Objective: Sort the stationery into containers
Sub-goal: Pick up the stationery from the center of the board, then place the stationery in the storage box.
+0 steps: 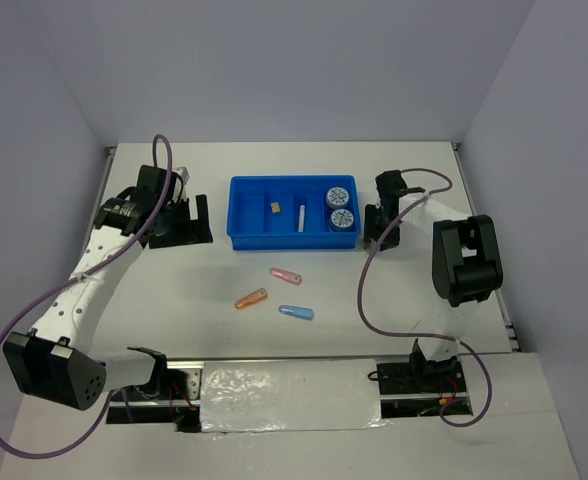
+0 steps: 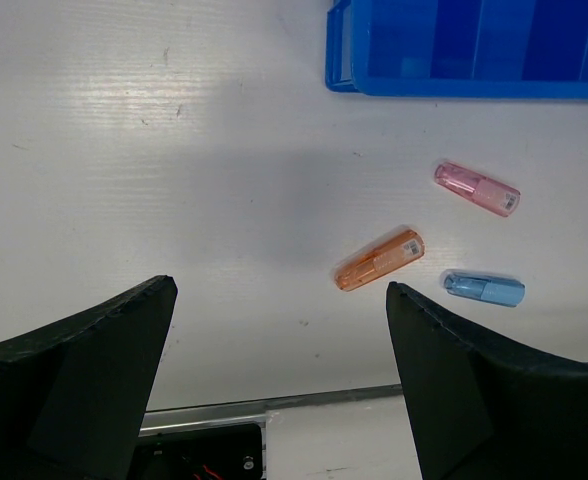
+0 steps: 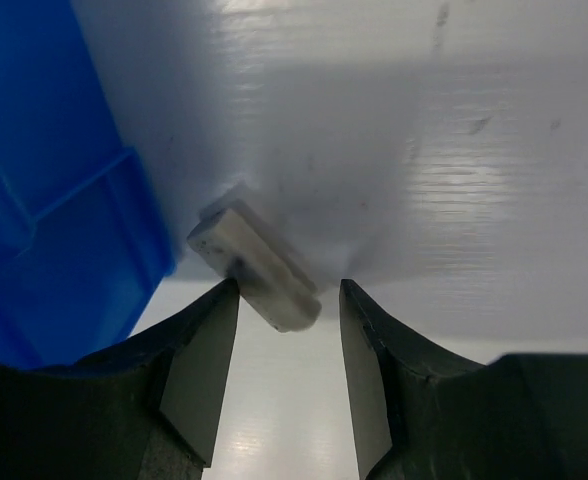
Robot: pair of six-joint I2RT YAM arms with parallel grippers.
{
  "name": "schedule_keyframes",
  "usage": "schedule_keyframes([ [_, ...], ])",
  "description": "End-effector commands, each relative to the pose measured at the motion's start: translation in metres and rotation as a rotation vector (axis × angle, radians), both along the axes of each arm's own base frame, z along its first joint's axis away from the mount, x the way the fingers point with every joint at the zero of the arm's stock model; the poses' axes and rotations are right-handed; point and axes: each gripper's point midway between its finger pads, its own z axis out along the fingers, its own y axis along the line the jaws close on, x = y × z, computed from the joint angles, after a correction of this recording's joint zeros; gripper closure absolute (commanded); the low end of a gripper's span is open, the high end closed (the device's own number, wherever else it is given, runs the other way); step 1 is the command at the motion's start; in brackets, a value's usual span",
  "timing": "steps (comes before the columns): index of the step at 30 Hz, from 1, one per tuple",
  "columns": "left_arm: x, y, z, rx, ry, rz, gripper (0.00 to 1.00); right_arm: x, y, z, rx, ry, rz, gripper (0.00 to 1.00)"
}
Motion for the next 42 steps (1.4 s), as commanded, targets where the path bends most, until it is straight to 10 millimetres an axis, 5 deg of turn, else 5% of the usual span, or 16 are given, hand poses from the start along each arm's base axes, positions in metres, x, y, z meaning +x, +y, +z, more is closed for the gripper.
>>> schedule_keyframes([
  [1,0.010,0.000,0.013,0.000,-0.062,-0.013,0.01,0.011,0.009,-0.003,0.007,-0.019,0.047,0.49],
  [5,0.011,0.000,0.014,0.001,-0.070,-0.011,0.01,0.006,0.018,-0.005,0.003,-0.021,0.068,0.52],
  [9,0.013,-0.001,0.012,-0.005,-0.069,-0.010,0.01,0.003,0.010,-0.014,-0.062,0.002,0.027,0.77],
  [13,0.012,0.000,0.013,-0.001,-0.072,-0.009,0.01,-0.003,-0.003,-0.013,-0.115,0.017,-0.035,0.87],
  [16,0.012,0.002,0.013,0.006,-0.076,-0.003,0.01,-0.011,-0.011,-0.002,-0.136,0.010,-0.104,0.89],
  [21,0.009,0.007,0.012,0.027,-0.073,0.022,0.01,-0.018,-0.004,0.063,-0.084,-0.134,-0.205,0.89],
  [22,0.009,0.009,0.010,0.031,-0.068,0.027,0.01,-0.011,0.002,0.092,-0.051,-0.214,-0.203,0.89],
  [25,0.007,0.006,-0.001,0.025,-0.036,0.023,0.01,0.003,0.064,0.148,0.102,-0.351,-0.046,0.87],
  [29,0.002,0.000,-0.016,-0.019,0.021,0.049,0.01,0.013,0.151,0.183,0.202,-0.367,0.160,0.83],
  [30,0.001,-0.003,-0.018,-0.034,0.026,0.045,0.01,0.026,0.166,0.206,0.228,-0.403,0.173,0.83],
  [31,0.001,-0.005,-0.019,-0.039,0.026,0.041,0.01,0.036,0.178,0.183,0.209,-0.345,0.177,0.83],
  [33,-0.002,-0.015,-0.021,-0.058,0.031,0.000,0.01,0.050,0.200,0.198,0.233,-0.366,0.191,0.81],
  [34,-0.003,-0.020,-0.022,-0.063,0.033,-0.029,0.01,0.059,0.209,0.177,0.225,-0.324,0.180,0.80],
  [36,-0.006,-0.028,-0.025,-0.064,0.047,-0.093,0.01,0.072,0.227,0.172,0.227,-0.307,0.179,0.79],
  [42,-0.018,-0.037,-0.037,-0.035,0.087,-0.200,0.01,0.081,0.258,0.143,0.266,-0.259,0.220,0.73],
])
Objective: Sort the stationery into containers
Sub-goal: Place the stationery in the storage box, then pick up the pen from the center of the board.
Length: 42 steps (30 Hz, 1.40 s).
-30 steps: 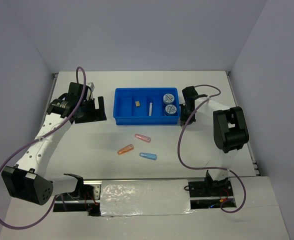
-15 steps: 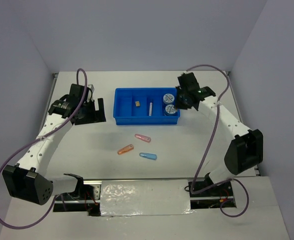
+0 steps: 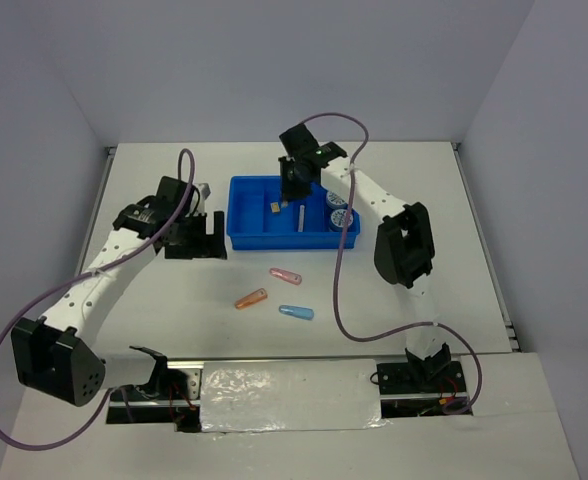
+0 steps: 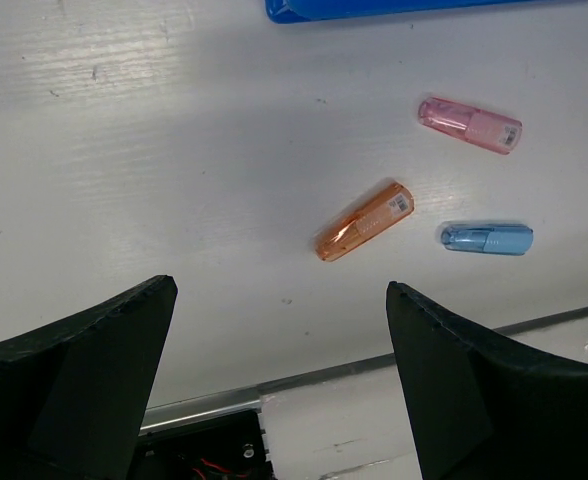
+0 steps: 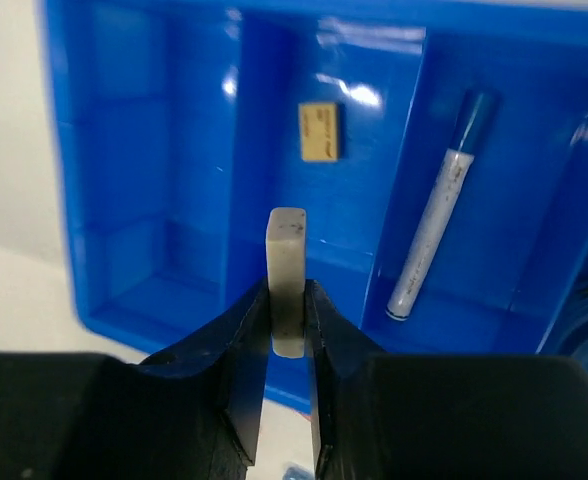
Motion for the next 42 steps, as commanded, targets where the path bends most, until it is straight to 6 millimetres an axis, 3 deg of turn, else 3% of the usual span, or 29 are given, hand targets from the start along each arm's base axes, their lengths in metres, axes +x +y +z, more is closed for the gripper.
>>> schedule_keyframes([
  [1,-0.004,-0.008,-0.006,0.012,0.007,-0.079,0.01,-0.007,0.013,0.007,0.034,0.024,0.035,0.73],
  [3,-0.008,-0.014,-0.016,0.024,0.032,-0.097,0.01,-0.007,0.015,-0.004,0.030,0.032,0.039,0.70],
  [5,-0.010,-0.020,-0.024,0.057,0.048,-0.121,0.01,-0.006,0.016,-0.009,0.033,0.035,0.054,0.57],
  [6,-0.010,-0.022,-0.029,0.071,0.055,-0.135,0.01,-0.007,0.020,-0.006,0.043,0.025,0.073,0.47],
  [7,-0.010,-0.024,-0.029,0.077,0.049,-0.147,0.01,-0.007,0.021,0.000,0.055,0.019,0.082,0.44],
  [10,-0.010,-0.033,-0.032,0.081,0.045,-0.179,0.01,-0.008,0.026,0.043,0.093,-0.071,0.117,0.36],
  [11,-0.009,-0.037,-0.033,0.075,0.039,-0.186,0.01,-0.008,0.018,0.051,0.074,-0.078,0.103,0.36],
  [13,-0.012,-0.049,-0.038,0.039,0.057,-0.238,0.02,-0.015,0.003,0.107,0.095,-0.169,0.094,0.36],
  [14,-0.014,-0.053,-0.041,0.034,0.069,-0.254,0.03,-0.020,-0.005,0.121,0.098,-0.196,0.093,0.36],
  [16,-0.016,-0.061,-0.053,0.039,0.102,-0.298,0.04,-0.031,-0.016,0.144,0.121,-0.253,0.097,0.35],
  [17,-0.019,-0.069,-0.056,0.050,0.103,-0.334,0.04,-0.049,-0.029,0.153,0.133,-0.264,0.106,0.35],
  [20,-0.028,-0.084,-0.071,0.100,0.125,-0.410,0.03,-0.076,-0.051,0.168,0.147,-0.299,0.128,0.34],
  [26,-0.034,-0.090,-0.094,0.186,0.171,-0.444,0.03,-0.132,-0.073,0.178,0.174,-0.330,0.218,0.34],
  [31,-0.030,-0.085,-0.115,0.251,0.205,-0.427,0.03,-0.163,-0.087,0.182,0.204,-0.351,0.239,0.33],
  [37,-0.031,-0.091,-0.135,0.276,0.224,-0.418,0.07,-0.179,-0.098,0.192,0.174,-0.380,0.266,0.33],
  [42,-0.036,-0.094,-0.145,0.284,0.244,-0.389,0.18,-0.183,-0.107,0.197,0.133,-0.401,0.277,0.32],
])
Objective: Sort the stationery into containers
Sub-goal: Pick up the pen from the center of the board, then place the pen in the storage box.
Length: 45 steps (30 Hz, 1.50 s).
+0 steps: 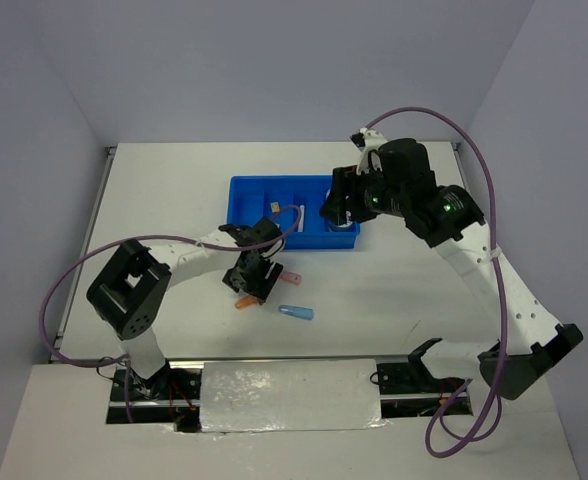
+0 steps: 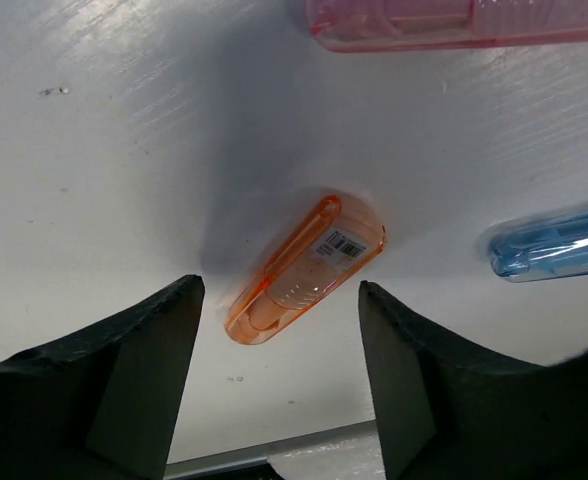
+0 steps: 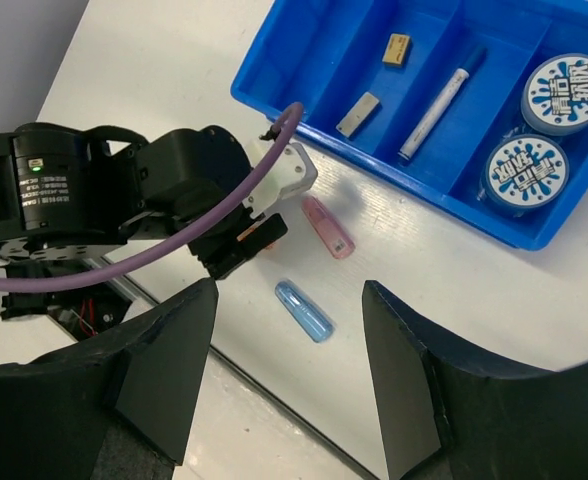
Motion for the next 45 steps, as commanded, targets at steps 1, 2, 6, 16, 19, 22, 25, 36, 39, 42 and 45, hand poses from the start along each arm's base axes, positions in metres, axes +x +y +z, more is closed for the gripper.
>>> schedule_keyframes([
  [1,-0.002,0.001,-0.007,0.023,-0.010,0.036,0.26,-0.009,-0.008,0.026,-0.006,-0.087,0.024,0.32],
  [2,-0.005,0.003,-0.010,0.030,-0.004,0.055,0.33,-0.009,-0.010,0.027,-0.009,-0.092,0.017,0.32],
  [6,-0.011,0.019,-0.016,0.096,-0.004,0.137,0.51,-0.013,-0.013,0.032,-0.009,-0.113,0.022,0.32],
  [16,-0.026,0.037,0.004,0.095,-0.047,0.257,0.84,-0.015,-0.018,0.040,-0.017,-0.139,0.021,0.30],
  [19,-0.005,0.029,0.062,0.004,-0.183,0.301,0.85,-0.013,-0.018,0.034,-0.031,-0.127,0.015,0.30],
  [22,0.023,0.023,0.127,-0.072,-0.344,0.329,0.83,-0.008,-0.018,0.018,-0.042,-0.098,0.011,0.30],
  [25,0.061,0.014,0.168,-0.119,-0.436,0.346,0.80,-0.006,-0.011,-0.005,-0.054,-0.059,0.045,0.30],
  [36,0.208,0.012,0.161,-0.114,-0.458,0.481,0.78,-0.032,0.024,-0.076,-0.123,0.044,0.287,0.32],
  [39,0.224,0.014,0.137,-0.089,-0.430,0.497,0.77,-0.050,0.037,-0.084,-0.152,0.051,0.363,0.32],
  [42,0.232,0.017,0.123,-0.095,-0.418,0.519,0.69,-0.068,0.049,-0.110,-0.244,0.062,0.442,0.31],
  [45,0.232,0.020,0.108,-0.098,-0.391,0.523,0.56,-0.082,0.058,-0.147,-0.352,0.089,0.516,0.31],
])
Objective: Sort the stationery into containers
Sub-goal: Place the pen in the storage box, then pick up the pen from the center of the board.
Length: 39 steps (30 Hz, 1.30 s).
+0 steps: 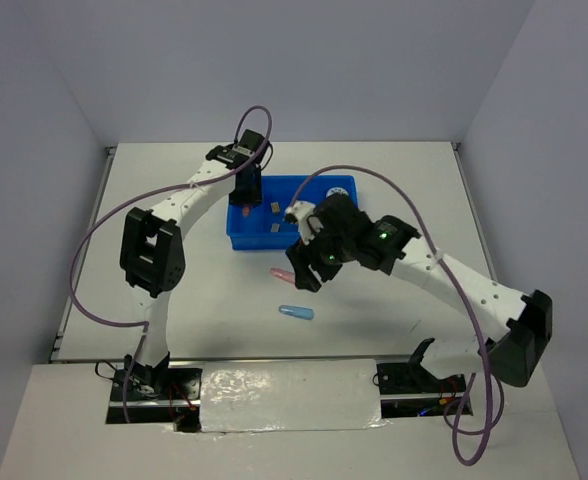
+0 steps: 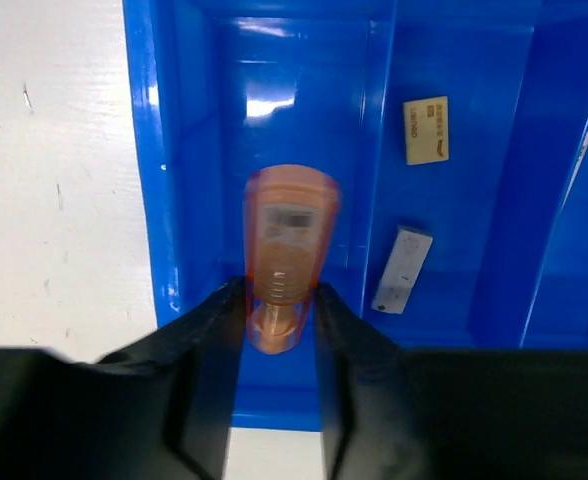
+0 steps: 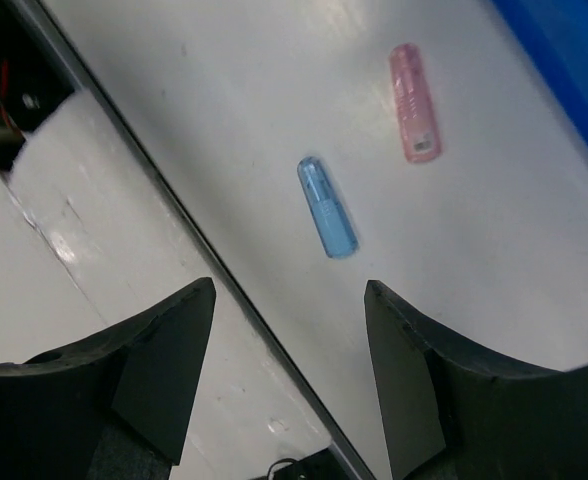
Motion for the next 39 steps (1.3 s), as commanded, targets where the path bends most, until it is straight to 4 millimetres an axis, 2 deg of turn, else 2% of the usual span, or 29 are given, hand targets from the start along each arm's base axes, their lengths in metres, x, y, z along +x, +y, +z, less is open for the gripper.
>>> schedule_keyframes([
  [1,0.014,0.002,0.011,-0.046,-0.048,0.004,0.51,-0.009,0.009,-0.051,-0.146,0.003,0.088,0.31],
  [2,0.015,0.005,0.008,-0.046,-0.040,0.014,0.44,-0.012,0.011,-0.060,-0.170,0.010,0.100,0.31],
  [3,0.013,0.004,0.004,-0.055,-0.024,0.012,0.32,-0.016,0.014,-0.068,-0.195,0.020,0.114,0.31],
  [4,0.013,0.005,0.001,-0.054,-0.020,0.018,0.27,-0.018,0.015,-0.082,-0.228,0.039,0.123,0.31],
  [6,0.010,0.005,-0.001,-0.063,-0.012,0.019,0.18,-0.017,0.016,-0.095,-0.262,0.048,0.127,0.31],
  [8,0.008,0.006,0.001,-0.073,-0.012,0.024,0.17,-0.018,0.017,-0.108,-0.298,0.066,0.136,0.31],
  [11,0.002,0.008,0.017,-0.086,-0.025,0.038,0.14,-0.018,0.021,-0.124,-0.332,0.077,0.152,0.31],
  [12,-0.001,0.010,0.032,-0.101,-0.051,0.051,0.13,-0.018,0.021,-0.129,-0.339,0.083,0.152,0.31],
  [14,-0.005,0.020,0.049,-0.121,-0.069,0.079,0.11,-0.016,0.025,-0.140,-0.354,0.090,0.147,0.31],
  [15,-0.009,0.024,0.067,-0.141,-0.102,0.091,0.09,-0.015,0.026,-0.145,-0.358,0.091,0.145,0.31],
  [17,-0.017,0.034,0.084,-0.152,-0.116,0.103,0.06,-0.011,0.033,-0.155,-0.364,0.093,0.142,0.31],
  [18,-0.022,0.039,0.102,-0.168,-0.152,0.103,0.06,-0.010,0.034,-0.159,-0.371,0.099,0.140,0.32],
  [21,-0.037,0.051,0.126,-0.183,-0.183,0.091,0.06,-0.013,0.034,-0.181,-0.425,0.131,0.150,0.34],
  [23,-0.047,0.063,0.127,-0.179,-0.173,0.095,0.06,-0.018,0.034,-0.186,-0.440,0.131,0.162,0.35],
  [25,-0.058,0.077,0.137,-0.183,-0.191,0.107,0.05,-0.024,0.032,-0.196,-0.469,0.116,0.165,0.36],
  [27,-0.070,0.086,0.139,-0.185,-0.193,0.106,0.05,-0.025,0.027,-0.206,-0.508,0.084,0.149,0.45],
  [28,-0.072,0.092,0.139,-0.182,-0.197,0.114,0.05,-0.023,0.025,-0.210,-0.524,0.078,0.124,0.57],
  [29,-0.076,0.096,0.133,-0.172,-0.184,0.118,0.05,-0.023,0.025,-0.213,-0.529,0.075,0.107,0.65],
  [31,-0.083,0.106,0.137,-0.175,-0.193,0.133,0.05,-0.024,0.034,-0.207,-0.502,0.061,0.101,0.78],
  [32,-0.088,0.110,0.140,-0.172,-0.198,0.139,0.05,-0.025,0.040,-0.201,-0.478,0.060,0.106,0.80],
  [33,-0.090,0.113,0.140,-0.171,-0.199,0.146,0.05,-0.023,0.057,-0.179,-0.404,0.042,0.095,0.81],
  [34,-0.094,0.119,0.140,-0.166,-0.197,0.162,0.05,-0.029,0.072,-0.163,-0.326,0.067,0.118,0.83],
  [35,-0.098,0.123,0.148,-0.167,-0.222,0.175,0.04,-0.030,0.085,-0.145,-0.259,0.070,0.126,0.83],
  [36,-0.100,0.130,0.150,-0.151,-0.234,0.198,0.04,-0.023,0.108,-0.105,-0.134,0.040,0.111,0.82],
  [37,-0.103,0.133,0.150,-0.147,-0.239,0.215,0.03,-0.021,0.119,-0.084,-0.068,0.046,0.112,0.81],
  [38,-0.108,0.136,0.157,-0.149,-0.267,0.225,0.03,-0.007,0.138,-0.045,0.028,0.007,0.097,0.81],
  [39,-0.110,0.137,0.155,-0.153,-0.268,0.228,0.02,0.012,0.141,-0.032,0.061,0.018,0.025,0.81],
])
